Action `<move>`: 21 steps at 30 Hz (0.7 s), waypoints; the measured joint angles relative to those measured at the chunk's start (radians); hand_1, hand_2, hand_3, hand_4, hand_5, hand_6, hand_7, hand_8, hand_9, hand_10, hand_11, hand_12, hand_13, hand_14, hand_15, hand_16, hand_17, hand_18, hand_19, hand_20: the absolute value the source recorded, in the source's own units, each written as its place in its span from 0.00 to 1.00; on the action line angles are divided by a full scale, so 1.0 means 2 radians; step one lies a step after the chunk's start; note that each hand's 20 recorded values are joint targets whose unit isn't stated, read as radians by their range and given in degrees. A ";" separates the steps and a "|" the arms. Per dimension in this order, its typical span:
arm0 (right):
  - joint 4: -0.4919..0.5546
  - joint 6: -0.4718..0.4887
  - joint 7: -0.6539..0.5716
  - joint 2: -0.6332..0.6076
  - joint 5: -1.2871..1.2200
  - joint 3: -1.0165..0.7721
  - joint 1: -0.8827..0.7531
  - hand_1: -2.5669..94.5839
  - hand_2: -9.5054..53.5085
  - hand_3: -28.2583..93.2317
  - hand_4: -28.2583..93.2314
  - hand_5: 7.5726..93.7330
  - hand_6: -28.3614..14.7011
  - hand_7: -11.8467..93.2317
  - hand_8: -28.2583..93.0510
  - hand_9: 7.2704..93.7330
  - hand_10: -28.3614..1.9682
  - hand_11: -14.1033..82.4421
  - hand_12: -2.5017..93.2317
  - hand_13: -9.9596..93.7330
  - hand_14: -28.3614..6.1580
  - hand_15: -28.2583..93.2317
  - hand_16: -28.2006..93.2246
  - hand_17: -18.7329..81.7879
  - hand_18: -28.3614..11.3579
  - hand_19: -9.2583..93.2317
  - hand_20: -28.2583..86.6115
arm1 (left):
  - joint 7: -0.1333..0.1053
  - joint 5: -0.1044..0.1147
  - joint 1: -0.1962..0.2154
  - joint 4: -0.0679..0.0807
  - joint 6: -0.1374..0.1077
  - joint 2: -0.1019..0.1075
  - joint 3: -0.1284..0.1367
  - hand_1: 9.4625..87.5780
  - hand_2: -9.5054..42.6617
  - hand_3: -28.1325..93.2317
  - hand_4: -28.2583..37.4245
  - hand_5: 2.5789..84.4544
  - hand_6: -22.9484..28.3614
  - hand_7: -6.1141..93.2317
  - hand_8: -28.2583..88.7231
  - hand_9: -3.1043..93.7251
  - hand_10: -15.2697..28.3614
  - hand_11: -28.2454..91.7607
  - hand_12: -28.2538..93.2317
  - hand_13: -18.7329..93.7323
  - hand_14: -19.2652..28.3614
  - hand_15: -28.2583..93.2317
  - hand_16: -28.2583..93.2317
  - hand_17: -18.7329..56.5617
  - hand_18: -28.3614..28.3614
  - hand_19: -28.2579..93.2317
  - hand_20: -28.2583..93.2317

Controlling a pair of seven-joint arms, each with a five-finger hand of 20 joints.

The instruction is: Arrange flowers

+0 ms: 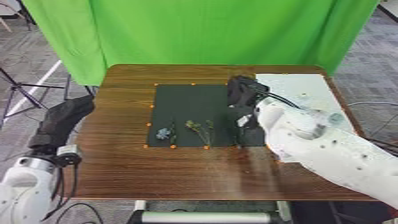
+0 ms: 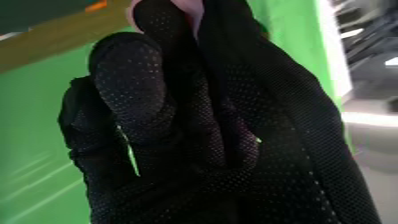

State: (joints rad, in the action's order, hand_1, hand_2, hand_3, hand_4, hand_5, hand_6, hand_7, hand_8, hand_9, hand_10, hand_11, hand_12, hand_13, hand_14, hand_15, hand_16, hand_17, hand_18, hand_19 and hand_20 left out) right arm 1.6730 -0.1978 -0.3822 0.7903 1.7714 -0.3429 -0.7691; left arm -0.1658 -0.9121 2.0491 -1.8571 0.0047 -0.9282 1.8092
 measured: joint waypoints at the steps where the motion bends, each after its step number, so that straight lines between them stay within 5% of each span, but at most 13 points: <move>1: -0.007 0.004 0.002 0.015 0.000 0.012 0.012 0.70 0.00 0.68 0.10 0.83 0.62 0.31 0.33 0.89 0.56 0.22 0.46 0.82 0.56 0.66 0.60 0.56 0.15 0.77 0.81 | 0.000 0.000 -0.003 0.001 0.000 0.001 -0.002 0.23 0.05 0.73 0.13 0.49 0.56 0.19 0.19 0.44 0.68 0.36 0.32 0.44 0.75 0.33 0.23 0.29 0.65 0.27 0.33; 10: -0.061 0.060 0.023 0.136 0.004 0.076 0.088 0.70 0.00 0.68 0.11 0.83 0.62 0.31 0.33 0.89 0.55 0.22 0.46 0.82 0.56 0.66 0.59 0.56 0.16 0.77 0.81 | 0.000 0.000 -0.007 -0.004 0.000 0.005 -0.004 0.23 0.05 0.73 0.13 0.49 0.56 0.19 0.19 0.44 0.68 0.36 0.32 0.44 0.75 0.33 0.23 0.29 0.65 0.27 0.33; 21: -0.094 0.071 0.029 0.184 0.013 0.088 0.099 0.70 0.00 0.68 0.11 0.82 0.62 0.32 0.33 0.89 0.56 0.22 0.46 0.82 0.56 0.67 0.59 0.56 0.15 0.77 0.81 | 0.001 -0.002 -0.009 -0.006 0.003 0.006 -0.010 0.22 0.05 0.73 0.13 0.49 0.56 0.19 0.19 0.44 0.68 0.36 0.32 0.44 0.75 0.33 0.23 0.28 0.66 0.27 0.33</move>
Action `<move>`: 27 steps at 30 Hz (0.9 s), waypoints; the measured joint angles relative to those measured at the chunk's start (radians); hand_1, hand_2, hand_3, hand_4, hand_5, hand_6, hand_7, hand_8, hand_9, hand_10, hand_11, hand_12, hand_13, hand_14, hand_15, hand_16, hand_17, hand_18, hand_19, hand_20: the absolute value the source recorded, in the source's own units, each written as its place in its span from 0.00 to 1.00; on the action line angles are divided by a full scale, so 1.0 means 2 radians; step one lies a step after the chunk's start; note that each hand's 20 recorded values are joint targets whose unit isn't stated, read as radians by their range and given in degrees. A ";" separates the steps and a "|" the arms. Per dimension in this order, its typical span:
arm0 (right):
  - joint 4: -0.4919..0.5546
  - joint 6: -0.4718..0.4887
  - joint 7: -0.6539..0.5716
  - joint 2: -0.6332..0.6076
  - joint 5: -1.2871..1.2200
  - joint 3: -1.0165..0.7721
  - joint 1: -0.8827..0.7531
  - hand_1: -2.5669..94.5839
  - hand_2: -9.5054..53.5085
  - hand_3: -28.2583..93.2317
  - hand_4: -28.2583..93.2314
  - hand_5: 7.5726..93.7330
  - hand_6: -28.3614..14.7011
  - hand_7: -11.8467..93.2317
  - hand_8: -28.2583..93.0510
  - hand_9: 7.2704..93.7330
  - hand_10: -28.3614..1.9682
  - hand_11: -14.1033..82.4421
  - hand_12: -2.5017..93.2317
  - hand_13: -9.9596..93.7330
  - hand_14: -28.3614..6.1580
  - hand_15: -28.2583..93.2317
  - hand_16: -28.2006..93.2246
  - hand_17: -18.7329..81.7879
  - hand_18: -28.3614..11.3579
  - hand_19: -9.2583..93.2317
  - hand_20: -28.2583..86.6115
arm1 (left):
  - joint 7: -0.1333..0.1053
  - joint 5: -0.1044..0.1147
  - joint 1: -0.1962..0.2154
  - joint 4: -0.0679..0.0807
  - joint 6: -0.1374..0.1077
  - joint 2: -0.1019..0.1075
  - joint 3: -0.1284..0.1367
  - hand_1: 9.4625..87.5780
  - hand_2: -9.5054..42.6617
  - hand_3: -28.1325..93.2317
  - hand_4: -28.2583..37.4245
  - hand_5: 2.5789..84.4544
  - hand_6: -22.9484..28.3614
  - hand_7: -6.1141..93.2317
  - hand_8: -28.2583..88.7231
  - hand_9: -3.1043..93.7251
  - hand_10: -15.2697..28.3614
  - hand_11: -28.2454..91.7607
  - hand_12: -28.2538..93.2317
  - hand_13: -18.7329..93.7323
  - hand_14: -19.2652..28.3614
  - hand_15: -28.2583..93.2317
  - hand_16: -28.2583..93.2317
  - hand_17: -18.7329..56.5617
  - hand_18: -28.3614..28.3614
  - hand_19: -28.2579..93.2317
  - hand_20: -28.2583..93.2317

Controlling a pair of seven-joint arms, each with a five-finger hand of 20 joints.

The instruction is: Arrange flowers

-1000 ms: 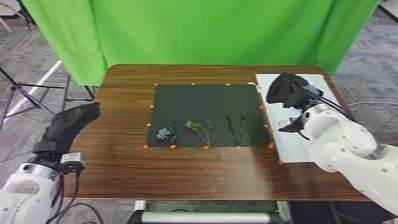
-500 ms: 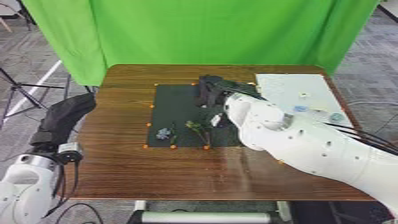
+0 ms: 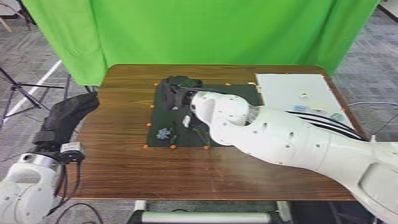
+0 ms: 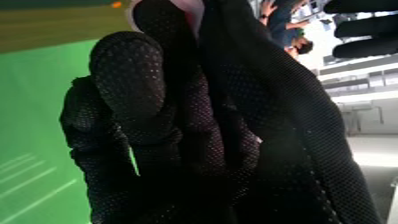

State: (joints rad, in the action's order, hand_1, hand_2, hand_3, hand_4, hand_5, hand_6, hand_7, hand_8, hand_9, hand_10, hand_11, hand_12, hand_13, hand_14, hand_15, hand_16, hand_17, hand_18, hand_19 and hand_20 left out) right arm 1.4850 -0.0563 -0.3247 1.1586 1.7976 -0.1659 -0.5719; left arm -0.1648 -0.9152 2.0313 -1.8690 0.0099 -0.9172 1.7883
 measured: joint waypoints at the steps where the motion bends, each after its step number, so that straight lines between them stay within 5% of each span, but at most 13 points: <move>1: -0.006 0.001 0.000 0.003 0.000 0.000 -0.001 0.70 0.00 0.68 0.11 0.82 0.62 0.32 0.33 0.88 0.56 0.22 0.46 0.82 0.56 0.67 0.59 0.56 0.16 0.77 0.81 | 0.000 0.000 -0.001 0.000 0.001 0.000 -0.001 0.22 0.05 0.73 0.13 0.49 0.56 0.19 0.19 0.44 0.68 0.36 0.32 0.44 0.75 0.33 0.23 0.28 0.66 0.27 0.33; 10: -0.055 0.024 -0.007 0.023 -0.011 -0.011 -0.013 0.68 0.00 0.69 0.10 0.80 0.64 0.34 0.33 0.87 0.58 0.22 0.47 0.80 0.55 0.67 0.59 0.55 0.16 0.77 0.81 | 0.001 -0.003 -0.016 0.001 0.010 0.002 -0.013 0.22 0.05 0.73 0.12 0.49 0.56 0.19 0.19 0.44 0.68 0.36 0.32 0.44 0.75 0.33 0.23 0.28 0.66 0.27 0.33; 27: -0.064 0.027 -0.014 0.053 -0.016 -0.033 -0.033 0.67 0.00 0.69 0.10 0.79 0.65 0.35 0.31 0.86 0.59 0.22 0.46 0.78 0.55 0.68 0.58 0.53 0.17 0.76 0.81 | 0.007 -0.004 -0.026 0.006 0.026 0.002 -0.026 0.22 0.05 0.73 0.13 0.49 0.56 0.19 0.19 0.44 0.68 0.36 0.32 0.44 0.75 0.33 0.24 0.28 0.66 0.27 0.33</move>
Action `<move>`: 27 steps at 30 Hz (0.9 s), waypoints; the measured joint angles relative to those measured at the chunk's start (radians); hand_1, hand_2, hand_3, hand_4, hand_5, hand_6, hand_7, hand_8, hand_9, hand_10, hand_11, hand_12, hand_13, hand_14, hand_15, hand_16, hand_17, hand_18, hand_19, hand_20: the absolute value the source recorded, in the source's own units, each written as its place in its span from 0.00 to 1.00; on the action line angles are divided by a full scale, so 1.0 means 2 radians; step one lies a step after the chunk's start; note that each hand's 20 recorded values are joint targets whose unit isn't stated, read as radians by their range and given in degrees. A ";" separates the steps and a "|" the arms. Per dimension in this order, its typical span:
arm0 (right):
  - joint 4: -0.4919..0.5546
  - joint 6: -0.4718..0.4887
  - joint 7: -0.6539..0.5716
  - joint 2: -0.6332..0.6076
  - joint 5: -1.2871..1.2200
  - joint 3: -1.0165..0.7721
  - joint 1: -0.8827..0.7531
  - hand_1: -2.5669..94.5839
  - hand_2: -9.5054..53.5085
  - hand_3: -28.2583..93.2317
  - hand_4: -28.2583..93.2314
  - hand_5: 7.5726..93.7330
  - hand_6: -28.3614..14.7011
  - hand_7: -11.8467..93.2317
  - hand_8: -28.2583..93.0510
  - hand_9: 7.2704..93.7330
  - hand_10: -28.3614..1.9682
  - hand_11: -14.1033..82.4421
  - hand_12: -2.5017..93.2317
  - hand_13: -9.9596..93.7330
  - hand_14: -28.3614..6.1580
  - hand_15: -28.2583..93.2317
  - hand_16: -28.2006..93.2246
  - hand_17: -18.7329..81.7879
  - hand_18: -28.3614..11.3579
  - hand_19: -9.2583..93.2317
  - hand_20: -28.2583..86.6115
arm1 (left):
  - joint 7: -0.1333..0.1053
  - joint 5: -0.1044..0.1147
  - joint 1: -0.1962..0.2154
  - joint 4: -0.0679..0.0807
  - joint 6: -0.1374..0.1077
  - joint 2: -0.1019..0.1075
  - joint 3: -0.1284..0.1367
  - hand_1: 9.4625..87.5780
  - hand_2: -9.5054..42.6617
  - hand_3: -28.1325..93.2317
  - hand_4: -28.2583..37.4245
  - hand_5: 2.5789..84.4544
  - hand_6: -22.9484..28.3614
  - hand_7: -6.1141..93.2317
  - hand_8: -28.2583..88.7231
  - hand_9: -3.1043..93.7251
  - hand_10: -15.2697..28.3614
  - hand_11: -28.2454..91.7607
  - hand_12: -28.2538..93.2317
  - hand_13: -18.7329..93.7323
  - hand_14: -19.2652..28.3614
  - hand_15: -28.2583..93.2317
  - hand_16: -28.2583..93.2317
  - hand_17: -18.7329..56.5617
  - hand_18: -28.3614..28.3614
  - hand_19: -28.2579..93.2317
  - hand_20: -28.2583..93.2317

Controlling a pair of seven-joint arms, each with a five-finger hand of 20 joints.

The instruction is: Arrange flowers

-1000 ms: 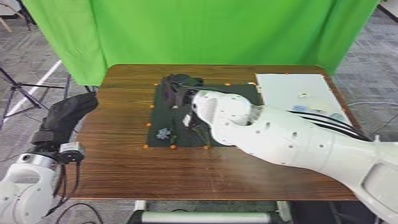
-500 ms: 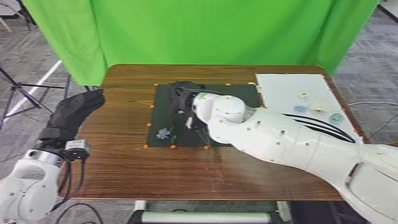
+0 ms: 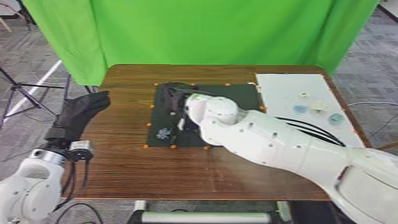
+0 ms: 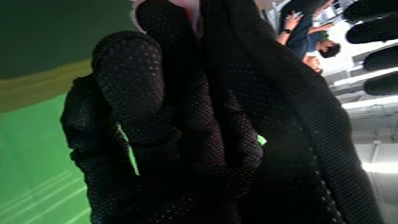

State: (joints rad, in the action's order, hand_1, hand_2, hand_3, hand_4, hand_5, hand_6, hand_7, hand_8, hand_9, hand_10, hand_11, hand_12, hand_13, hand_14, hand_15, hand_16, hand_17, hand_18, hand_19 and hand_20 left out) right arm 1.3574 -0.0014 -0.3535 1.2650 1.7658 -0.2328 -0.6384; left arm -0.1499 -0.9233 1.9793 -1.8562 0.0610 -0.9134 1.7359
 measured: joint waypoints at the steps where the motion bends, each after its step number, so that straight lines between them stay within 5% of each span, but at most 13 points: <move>1: -0.001 0.000 0.000 0.001 0.000 -0.001 -0.002 0.67 0.01 0.69 0.10 0.79 0.65 0.35 0.31 0.86 0.59 0.21 0.46 0.78 0.54 0.68 0.58 0.53 0.17 0.76 0.81 | 0.000 0.000 -0.001 0.000 0.001 0.000 -0.001 0.22 0.05 0.73 0.13 0.49 0.56 0.19 0.19 0.44 0.68 0.36 0.32 0.44 0.75 0.33 0.24 0.28 0.66 0.27 0.33; 27: -0.006 0.000 -0.013 0.003 -0.001 0.006 -0.006 0.61 0.00 0.72 0.11 0.74 0.63 0.31 0.32 0.76 0.53 0.26 0.38 0.74 0.50 0.68 0.57 0.50 0.17 0.74 0.79 | 0.002 -0.001 -0.005 0.002 0.005 -0.001 -0.003 0.22 0.04 0.73 0.13 0.48 0.56 0.19 0.19 0.44 0.68 0.36 0.32 0.43 0.75 0.33 0.24 0.27 0.66 0.27 0.33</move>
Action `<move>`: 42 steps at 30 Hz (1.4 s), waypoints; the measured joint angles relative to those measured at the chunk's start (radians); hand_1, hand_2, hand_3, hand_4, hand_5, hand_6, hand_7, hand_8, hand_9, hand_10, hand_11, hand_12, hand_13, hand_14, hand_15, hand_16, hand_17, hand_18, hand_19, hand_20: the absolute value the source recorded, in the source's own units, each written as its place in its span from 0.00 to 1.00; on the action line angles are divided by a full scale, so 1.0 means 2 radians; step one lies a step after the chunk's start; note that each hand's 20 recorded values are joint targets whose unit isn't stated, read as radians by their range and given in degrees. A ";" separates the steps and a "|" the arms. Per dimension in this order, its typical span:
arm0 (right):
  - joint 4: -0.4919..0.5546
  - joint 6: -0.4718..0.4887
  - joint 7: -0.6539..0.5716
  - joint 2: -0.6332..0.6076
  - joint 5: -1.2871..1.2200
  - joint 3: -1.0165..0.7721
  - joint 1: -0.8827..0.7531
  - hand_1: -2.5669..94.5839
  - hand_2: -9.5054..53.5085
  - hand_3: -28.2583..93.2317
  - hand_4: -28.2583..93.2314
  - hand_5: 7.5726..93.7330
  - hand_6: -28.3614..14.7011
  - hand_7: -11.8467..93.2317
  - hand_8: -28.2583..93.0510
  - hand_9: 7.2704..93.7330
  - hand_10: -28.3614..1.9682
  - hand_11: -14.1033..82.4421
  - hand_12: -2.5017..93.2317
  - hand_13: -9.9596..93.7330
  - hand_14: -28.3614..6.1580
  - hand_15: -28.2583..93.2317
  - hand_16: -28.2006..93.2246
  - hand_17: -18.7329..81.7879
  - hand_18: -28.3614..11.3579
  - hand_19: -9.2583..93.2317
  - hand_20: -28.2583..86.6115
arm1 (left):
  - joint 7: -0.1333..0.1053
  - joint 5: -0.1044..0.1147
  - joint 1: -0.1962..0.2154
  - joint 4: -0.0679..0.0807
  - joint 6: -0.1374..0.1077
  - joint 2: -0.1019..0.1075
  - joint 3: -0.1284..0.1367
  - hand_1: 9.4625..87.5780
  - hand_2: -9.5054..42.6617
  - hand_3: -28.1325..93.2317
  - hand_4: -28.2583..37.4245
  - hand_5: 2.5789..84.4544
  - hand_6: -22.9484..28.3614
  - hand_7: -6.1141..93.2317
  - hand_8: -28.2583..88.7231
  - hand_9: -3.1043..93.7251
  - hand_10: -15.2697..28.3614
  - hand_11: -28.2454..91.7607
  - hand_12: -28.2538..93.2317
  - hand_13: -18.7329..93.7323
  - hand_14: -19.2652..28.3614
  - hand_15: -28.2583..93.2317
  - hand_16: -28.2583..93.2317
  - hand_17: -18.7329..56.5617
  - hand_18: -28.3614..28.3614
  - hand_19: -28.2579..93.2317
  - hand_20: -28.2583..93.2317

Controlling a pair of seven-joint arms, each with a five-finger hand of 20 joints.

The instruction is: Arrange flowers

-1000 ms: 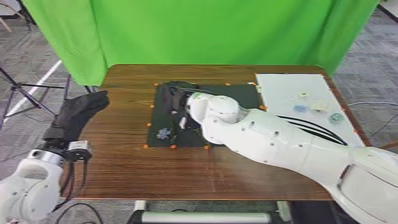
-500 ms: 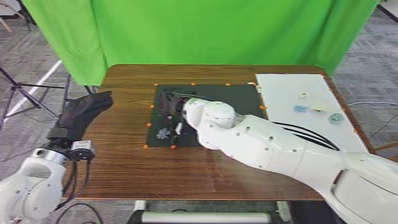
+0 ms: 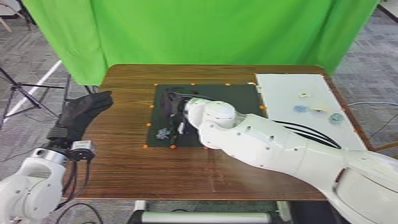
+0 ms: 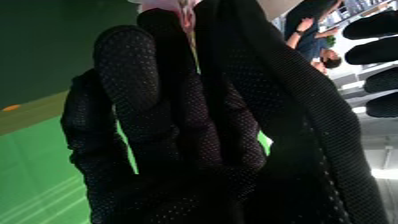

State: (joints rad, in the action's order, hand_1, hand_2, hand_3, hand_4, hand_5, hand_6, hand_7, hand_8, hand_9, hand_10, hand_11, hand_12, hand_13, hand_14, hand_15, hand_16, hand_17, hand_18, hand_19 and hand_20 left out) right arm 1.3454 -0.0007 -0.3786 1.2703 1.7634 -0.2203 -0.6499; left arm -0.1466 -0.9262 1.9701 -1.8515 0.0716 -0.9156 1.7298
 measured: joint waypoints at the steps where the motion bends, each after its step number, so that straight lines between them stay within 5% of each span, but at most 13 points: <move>1: 0.000 0.000 -0.001 -0.001 0.000 0.000 0.000 0.61 0.00 0.72 0.11 0.73 0.63 0.31 0.32 0.76 0.53 0.27 0.37 0.74 0.50 0.68 0.57 0.49 0.17 0.75 0.79 | 0.000 0.000 0.000 0.000 0.000 0.000 0.000 0.22 0.04 0.73 0.13 0.48 0.56 0.19 0.19 0.44 0.68 0.36 0.32 0.43 0.75 0.33 0.24 0.27 0.66 0.27 0.33; 7: 0.000 0.010 -0.007 -0.005 0.002 -0.004 0.001 0.58 0.00 0.72 0.11 0.70 0.66 0.31 0.31 0.72 0.45 0.31 0.28 0.72 0.47 0.69 0.57 0.48 0.16 0.75 0.79 | 0.000 0.000 0.000 0.000 0.000 -0.001 0.000 0.23 0.04 0.73 0.13 0.49 0.53 0.20 0.19 0.44 0.68 0.36 0.33 0.43 0.75 0.33 0.24 0.27 0.67 0.27 0.33; 12: 0.000 0.050 -0.013 -0.007 0.003 -0.021 -0.003 0.47 0.00 0.79 0.11 0.61 0.72 0.26 0.16 0.68 0.39 0.28 0.25 0.70 0.43 0.68 0.57 0.46 0.13 0.74 0.79 | 0.000 -0.001 0.001 0.000 0.000 -0.002 0.002 0.23 0.03 0.73 0.13 0.49 0.49 0.21 0.19 0.44 0.68 0.36 0.33 0.43 0.75 0.32 0.24 0.27 0.68 0.27 0.33; 23: 0.021 0.114 -0.040 -0.016 -0.008 -0.038 -0.003 0.41 0.00 0.78 0.11 0.58 0.74 0.23 0.16 0.63 0.31 0.24 0.25 0.69 0.38 0.66 0.56 0.44 0.10 0.72 0.79 | -0.001 -0.003 0.003 -0.001 0.002 -0.003 0.006 0.24 0.03 0.72 0.14 0.54 0.44 0.21 0.18 0.44 0.67 0.36 0.33 0.44 0.75 0.32 0.24 0.26 0.68 0.27 0.33; 34: 0.096 0.131 -0.028 -0.071 -0.034 -0.058 0.009 0.41 0.00 0.77 0.11 0.60 0.72 0.23 0.16 0.61 0.30 0.24 0.25 0.67 0.36 0.64 0.56 0.43 0.09 0.71 0.79 | -0.002 -0.006 0.012 -0.002 0.002 -0.005 0.014 0.25 0.02 0.72 0.14 0.56 0.44 0.21 0.18 0.44 0.66 0.36 0.33 0.44 0.75 0.32 0.24 0.26 0.68 0.27 0.33; 38: 0.157 0.111 -0.006 -0.116 -0.031 -0.100 -0.003 0.39 0.00 0.78 0.11 0.58 0.65 0.23 0.17 0.59 0.34 0.25 0.28 0.64 0.32 0.62 0.54 0.41 0.10 0.68 0.76 | -0.002 -0.006 0.014 -0.002 0.002 -0.007 0.016 0.25 0.02 0.72 0.14 0.55 0.45 0.20 0.18 0.44 0.67 0.36 0.33 0.44 0.75 0.32 0.24 0.26 0.68 0.27 0.33; 42: 0.216 0.001 0.005 -0.173 -0.011 -0.138 -0.026 0.38 0.00 0.78 0.10 0.57 0.63 0.23 0.18 0.58 0.35 0.26 0.28 0.63 0.33 0.61 0.53 0.40 0.11 0.66 0.74 | -0.002 -0.006 0.017 -0.002 0.002 -0.009 0.018 0.24 0.02 0.72 0.14 0.54 0.46 0.20 0.18 0.44 0.67 0.36 0.33 0.44 0.75 0.33 0.24 0.27 0.68 0.27 0.33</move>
State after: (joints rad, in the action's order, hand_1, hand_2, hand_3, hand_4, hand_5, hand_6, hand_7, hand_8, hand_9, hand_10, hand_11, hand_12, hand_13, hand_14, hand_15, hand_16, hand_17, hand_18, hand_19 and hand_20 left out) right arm 1.7777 0.0008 -0.3684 0.9236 1.7409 -0.4962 -0.7020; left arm -0.1515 -0.9375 2.0044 -1.8561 0.0759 -0.9337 1.7655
